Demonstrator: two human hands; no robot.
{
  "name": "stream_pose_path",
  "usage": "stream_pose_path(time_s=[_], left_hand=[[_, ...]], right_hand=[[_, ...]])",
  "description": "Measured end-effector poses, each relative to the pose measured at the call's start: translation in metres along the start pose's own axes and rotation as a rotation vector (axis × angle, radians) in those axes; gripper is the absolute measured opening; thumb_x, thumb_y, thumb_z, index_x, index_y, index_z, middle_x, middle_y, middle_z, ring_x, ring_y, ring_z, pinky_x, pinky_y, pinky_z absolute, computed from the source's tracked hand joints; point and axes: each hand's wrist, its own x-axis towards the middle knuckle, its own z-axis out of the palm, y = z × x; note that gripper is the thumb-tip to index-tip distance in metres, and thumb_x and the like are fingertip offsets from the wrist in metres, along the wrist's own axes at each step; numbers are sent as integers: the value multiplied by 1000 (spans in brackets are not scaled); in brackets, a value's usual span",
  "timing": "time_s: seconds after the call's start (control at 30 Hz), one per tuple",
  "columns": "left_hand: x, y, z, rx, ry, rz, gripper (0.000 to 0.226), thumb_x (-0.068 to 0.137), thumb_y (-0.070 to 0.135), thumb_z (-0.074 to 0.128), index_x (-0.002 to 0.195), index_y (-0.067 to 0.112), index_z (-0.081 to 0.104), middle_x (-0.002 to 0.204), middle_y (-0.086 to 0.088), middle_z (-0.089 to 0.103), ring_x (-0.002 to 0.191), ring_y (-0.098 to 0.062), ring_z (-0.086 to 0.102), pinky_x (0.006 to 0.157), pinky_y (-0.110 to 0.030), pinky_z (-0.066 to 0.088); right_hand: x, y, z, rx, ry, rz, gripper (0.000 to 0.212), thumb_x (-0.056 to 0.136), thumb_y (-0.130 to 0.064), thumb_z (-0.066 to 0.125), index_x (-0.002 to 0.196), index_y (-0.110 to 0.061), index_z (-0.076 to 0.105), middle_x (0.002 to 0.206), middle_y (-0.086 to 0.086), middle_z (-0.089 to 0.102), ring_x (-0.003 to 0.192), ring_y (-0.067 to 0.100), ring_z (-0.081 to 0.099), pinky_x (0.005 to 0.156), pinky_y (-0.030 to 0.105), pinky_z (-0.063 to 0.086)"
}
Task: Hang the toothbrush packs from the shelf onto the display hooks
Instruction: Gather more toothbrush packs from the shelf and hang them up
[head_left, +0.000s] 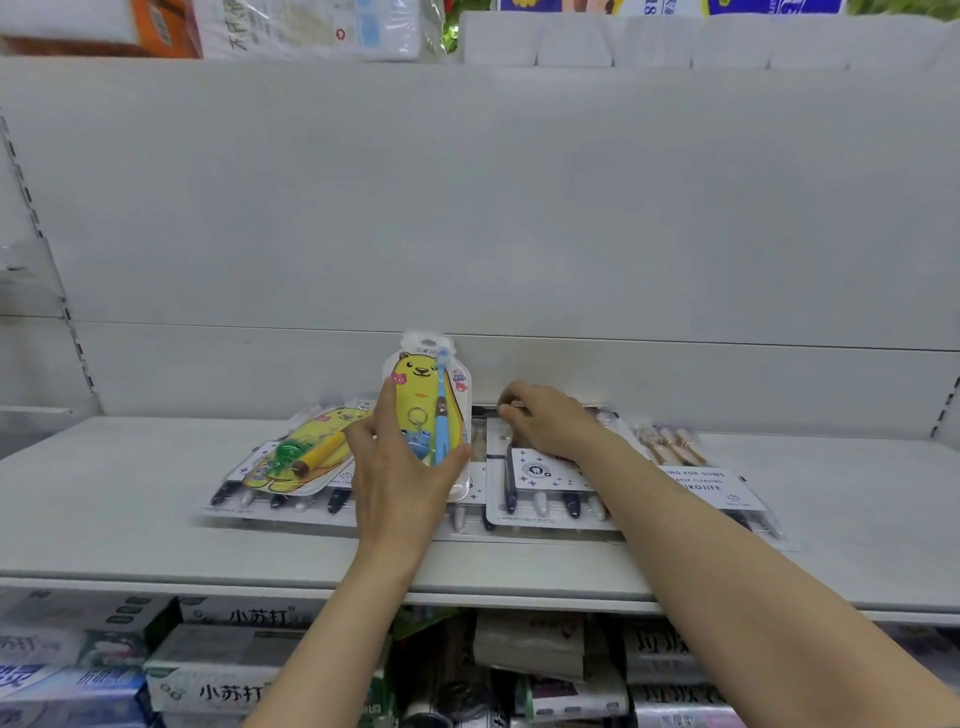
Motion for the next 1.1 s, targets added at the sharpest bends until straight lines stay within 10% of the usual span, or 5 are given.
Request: stream_pose_path(time_s=[0.57,0.87,1.0,1.1], left_hand=[[-1,-3,-2,-137,84,23,80,75,37,84,144,36,43,116,-1,38,93,-11,46,68,4,32],[-3,2,-7,-226,150,29,84,73,35,85,144,37,40,120,4,39,93,2,40,86,-19,35],[-5,2,-9,-276,191,29,83,74,32,85,143,35,40,124,4,39,96,21,39,87,-17,35],[-5,1,-10,-294,247,40,82,74,33,85,142,37,39,127,4,39,108,1,43,94,-24,41]], right_hand=[[2,-5,0,-200,-168,-86,46,107,-45,26,146,-35,48,157,-11,38,144,21,25,116,42,22],[-11,-14,-20,94,133,-222,42,107,-34,39,144,-19,53,151,-9,46,139,17,32,117,37,27],[-41,-18,-46,296,137,-243,37,107,-33,42,132,-20,65,136,-11,58,130,10,36,109,25,28],[-68,-17,-63,536,18,-146,49,105,-43,40,97,-16,80,106,-10,72,110,6,60,97,25,41]])
